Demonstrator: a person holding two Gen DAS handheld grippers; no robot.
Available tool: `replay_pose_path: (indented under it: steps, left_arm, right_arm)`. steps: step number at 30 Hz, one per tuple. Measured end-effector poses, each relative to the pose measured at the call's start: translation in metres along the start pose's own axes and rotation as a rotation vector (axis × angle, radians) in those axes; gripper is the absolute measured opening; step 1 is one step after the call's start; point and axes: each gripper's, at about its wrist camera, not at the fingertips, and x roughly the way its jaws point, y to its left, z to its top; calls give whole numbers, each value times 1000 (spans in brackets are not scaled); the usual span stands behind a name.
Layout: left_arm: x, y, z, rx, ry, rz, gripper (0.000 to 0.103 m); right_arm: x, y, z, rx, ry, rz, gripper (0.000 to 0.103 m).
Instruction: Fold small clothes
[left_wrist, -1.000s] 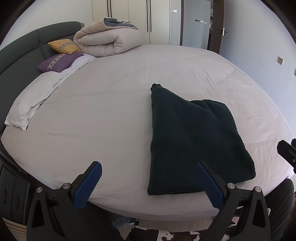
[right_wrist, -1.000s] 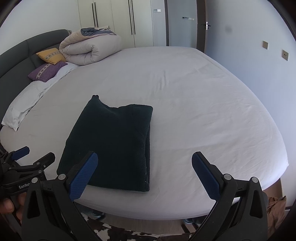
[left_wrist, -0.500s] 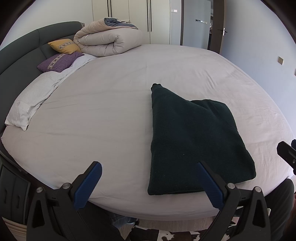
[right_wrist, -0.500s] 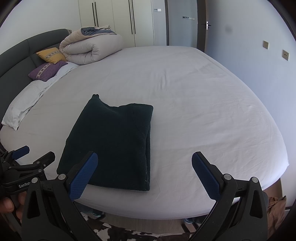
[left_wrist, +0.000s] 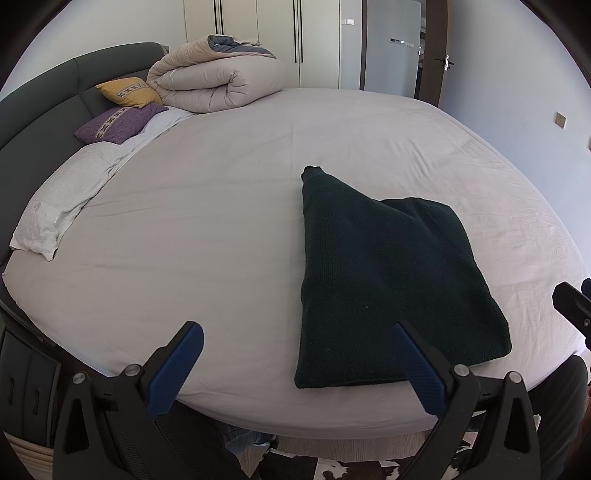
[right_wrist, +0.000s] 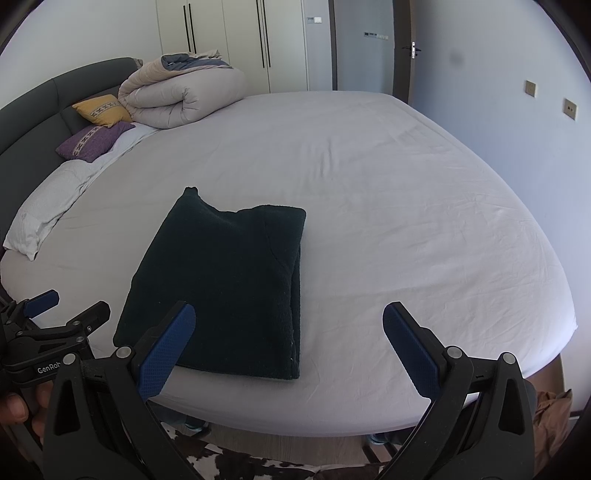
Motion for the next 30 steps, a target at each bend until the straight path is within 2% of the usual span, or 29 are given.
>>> replay_pose_path:
  steps: [18, 30]
  left_arm:
    - [0, 0, 0, 1, 1, 0, 103]
    - [-1, 1, -4, 7, -10, 26, 103]
  right_arm:
    - [1, 2, -2, 1, 2, -1, 103]
    - [5, 3, -6, 1, 14, 2, 103]
